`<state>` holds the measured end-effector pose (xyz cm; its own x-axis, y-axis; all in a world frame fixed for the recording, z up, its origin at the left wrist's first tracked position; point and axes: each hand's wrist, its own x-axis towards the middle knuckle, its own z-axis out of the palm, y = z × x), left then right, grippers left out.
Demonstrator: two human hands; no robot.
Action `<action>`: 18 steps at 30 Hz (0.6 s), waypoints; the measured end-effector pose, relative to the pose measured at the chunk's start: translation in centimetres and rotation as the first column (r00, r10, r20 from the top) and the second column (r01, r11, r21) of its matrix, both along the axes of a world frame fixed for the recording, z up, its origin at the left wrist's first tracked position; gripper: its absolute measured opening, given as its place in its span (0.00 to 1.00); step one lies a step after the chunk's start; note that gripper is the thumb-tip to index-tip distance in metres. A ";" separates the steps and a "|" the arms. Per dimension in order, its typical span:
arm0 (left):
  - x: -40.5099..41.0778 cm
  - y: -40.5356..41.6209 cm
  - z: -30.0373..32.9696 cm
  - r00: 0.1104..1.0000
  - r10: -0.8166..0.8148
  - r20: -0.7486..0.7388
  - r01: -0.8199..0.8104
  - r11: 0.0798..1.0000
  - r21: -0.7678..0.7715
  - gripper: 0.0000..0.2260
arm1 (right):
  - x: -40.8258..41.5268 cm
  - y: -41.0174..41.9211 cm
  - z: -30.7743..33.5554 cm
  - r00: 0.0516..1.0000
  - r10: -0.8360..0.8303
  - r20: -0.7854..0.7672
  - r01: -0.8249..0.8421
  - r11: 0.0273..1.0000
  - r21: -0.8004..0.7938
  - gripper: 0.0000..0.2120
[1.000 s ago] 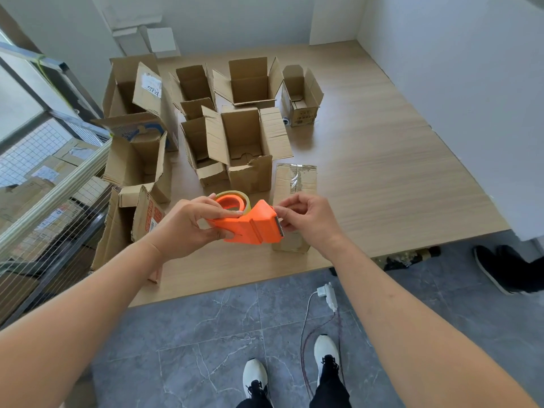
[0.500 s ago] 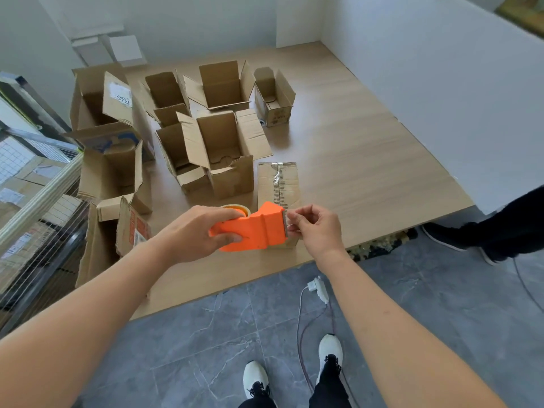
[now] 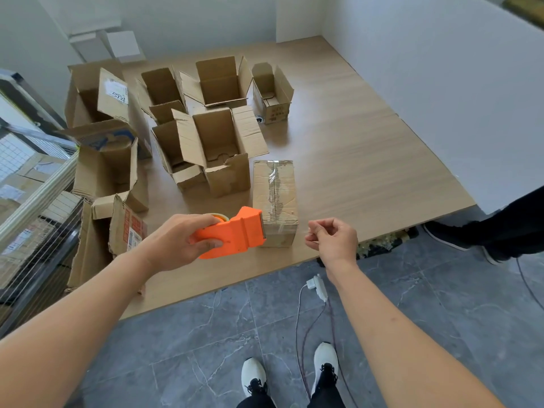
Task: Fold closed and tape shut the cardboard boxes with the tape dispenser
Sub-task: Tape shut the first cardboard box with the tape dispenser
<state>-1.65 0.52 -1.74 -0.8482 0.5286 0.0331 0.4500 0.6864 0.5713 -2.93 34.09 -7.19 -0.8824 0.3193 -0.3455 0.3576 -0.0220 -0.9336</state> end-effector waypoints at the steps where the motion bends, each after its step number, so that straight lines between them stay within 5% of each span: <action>1: 0.0 -0.1 0.0 1.000 0.010 0.013 -0.010 1.000 0.004 0.14 | -0.1 0.4 -0.2 1.000 -0.003 0.009 0.002 1.000 0.010 0.04; 18: -3.4 -3.6 -1.6 0.950 0.148 0.273 -0.148 0.989 -0.022 0.10 | -2.0 -1.4 -1.6 0.996 0.056 0.074 -0.063 0.994 0.094 0.04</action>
